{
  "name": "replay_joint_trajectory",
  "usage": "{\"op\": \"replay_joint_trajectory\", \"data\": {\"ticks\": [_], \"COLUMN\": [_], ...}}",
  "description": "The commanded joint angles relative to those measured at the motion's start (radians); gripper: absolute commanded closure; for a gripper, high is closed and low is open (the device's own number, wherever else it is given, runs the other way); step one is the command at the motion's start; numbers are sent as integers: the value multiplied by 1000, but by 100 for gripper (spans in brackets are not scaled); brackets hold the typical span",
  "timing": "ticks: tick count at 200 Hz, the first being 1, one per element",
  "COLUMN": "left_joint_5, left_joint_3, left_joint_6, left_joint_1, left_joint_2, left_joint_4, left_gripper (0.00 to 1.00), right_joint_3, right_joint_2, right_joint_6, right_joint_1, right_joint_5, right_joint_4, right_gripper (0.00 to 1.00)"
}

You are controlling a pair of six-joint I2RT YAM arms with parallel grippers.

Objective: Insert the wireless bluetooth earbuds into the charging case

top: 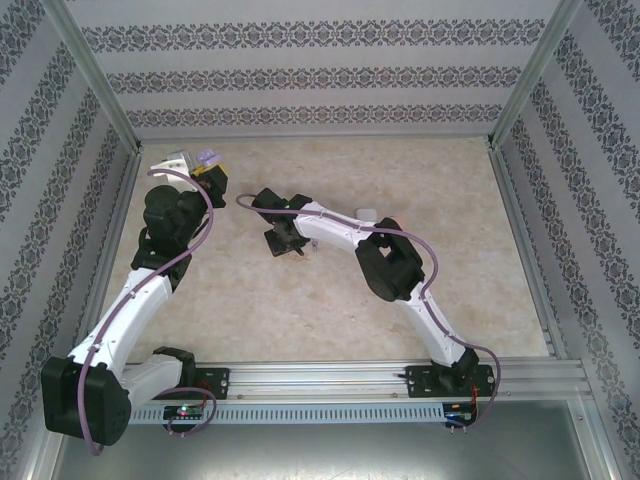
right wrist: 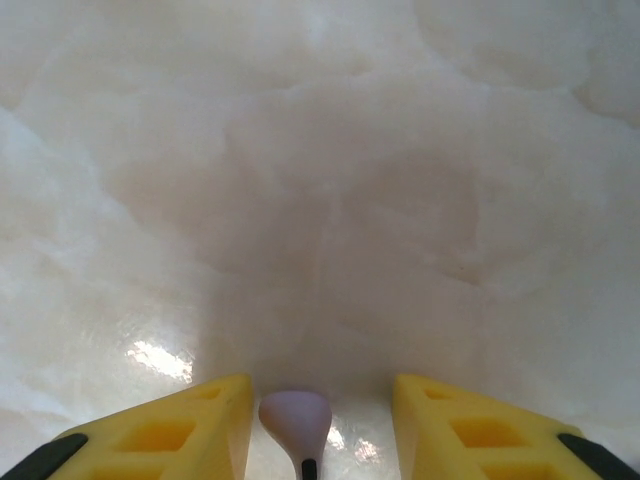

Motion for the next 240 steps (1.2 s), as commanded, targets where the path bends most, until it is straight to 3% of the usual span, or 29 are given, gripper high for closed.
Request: {"op": "replay_joint_trajectory", "data": {"ticks": [1, 145, 166, 198, 240], "left_joint_5": [9, 7, 7, 16, 57], "left_joint_3": [-9, -23, -24, -24, -9], "left_joint_6": [-16, -34, -34, -34, -19], "left_joint_1": [13, 18, 18, 18, 18], "left_joint_2": [-7, -2, -3, -3, 0], "left_joint_4": [60, 69, 66, 59, 38], "left_gripper": [100, 100, 100, 100, 100], "right_joint_3": [35, 66, 64, 39, -39], "right_joint_2": [28, 71, 69, 38, -74], "right_joint_6": [-14, 19, 28, 43, 63], "right_joint_1": [10, 40, 41, 39, 14], "right_joint_5": [21, 63, 60, 60, 66], "right_joint_4": [-28, -64, -63, -47, -4], "right_gripper": [58, 68, 74, 81, 82]}}
